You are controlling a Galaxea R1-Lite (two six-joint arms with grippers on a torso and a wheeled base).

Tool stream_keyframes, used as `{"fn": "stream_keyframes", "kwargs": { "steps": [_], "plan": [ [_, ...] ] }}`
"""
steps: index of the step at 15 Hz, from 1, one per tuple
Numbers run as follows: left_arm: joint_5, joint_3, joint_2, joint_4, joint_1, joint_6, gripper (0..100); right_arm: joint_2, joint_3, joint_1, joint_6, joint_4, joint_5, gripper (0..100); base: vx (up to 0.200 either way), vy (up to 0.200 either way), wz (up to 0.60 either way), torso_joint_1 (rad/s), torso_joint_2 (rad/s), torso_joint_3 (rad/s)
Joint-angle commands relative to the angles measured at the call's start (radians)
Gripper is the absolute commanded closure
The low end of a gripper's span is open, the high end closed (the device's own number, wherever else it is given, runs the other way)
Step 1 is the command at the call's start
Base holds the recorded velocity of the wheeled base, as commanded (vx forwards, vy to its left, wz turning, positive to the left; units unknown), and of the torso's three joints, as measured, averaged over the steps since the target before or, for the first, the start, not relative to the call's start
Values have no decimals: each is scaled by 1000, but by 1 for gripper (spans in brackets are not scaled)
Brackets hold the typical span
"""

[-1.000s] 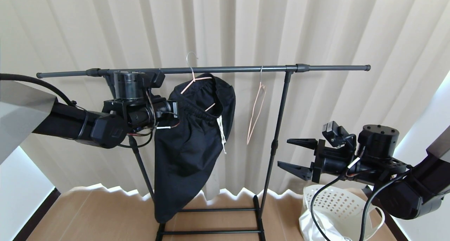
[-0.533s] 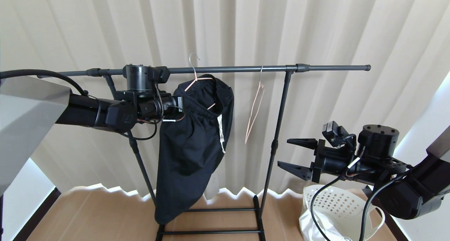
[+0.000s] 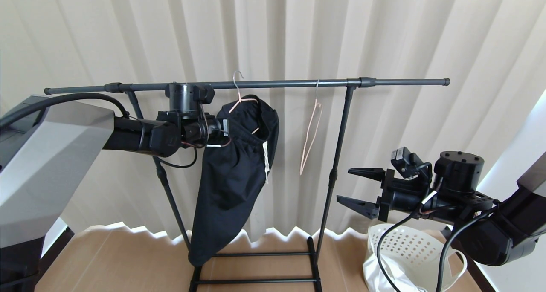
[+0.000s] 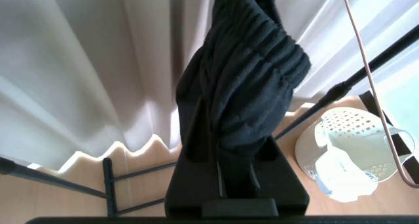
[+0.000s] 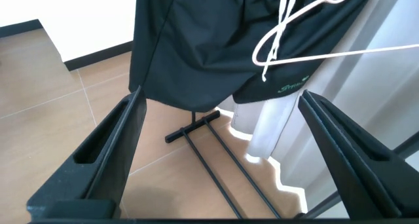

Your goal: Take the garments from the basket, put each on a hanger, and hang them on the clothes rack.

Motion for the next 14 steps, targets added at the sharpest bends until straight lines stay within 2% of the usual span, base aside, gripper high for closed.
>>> {"fn": "stream_keyframes", "kwargs": {
  "steps": [1,4,7,8,11,14],
  "plan": [
    [0,-27,20,11,-1,1,100,1,0,0,-1,0,0,0,0,0,0,0,0,0],
    [0,-70,32,57,-1,-1,100,1,0,0,-1,-2,0,0,0,0,0,0,0,0],
    [0,-76,35,59,-7,-1,100,1,0,0,-1,-2,0,0,0,0,0,0,0,0],
    [0,-76,38,59,-7,-1,0,1,-2,0,-1,-2,0,0,0,0,0,0,0,0],
    [0,-73,37,69,-7,-1,0,1,-2,0,-1,0,0,0,0,0,0,0,0,0],
    [6,-62,3,147,-6,-2,0,0,-2,0,-1,-2,0,0,0,0,0,0,0,0]
  ]
}}
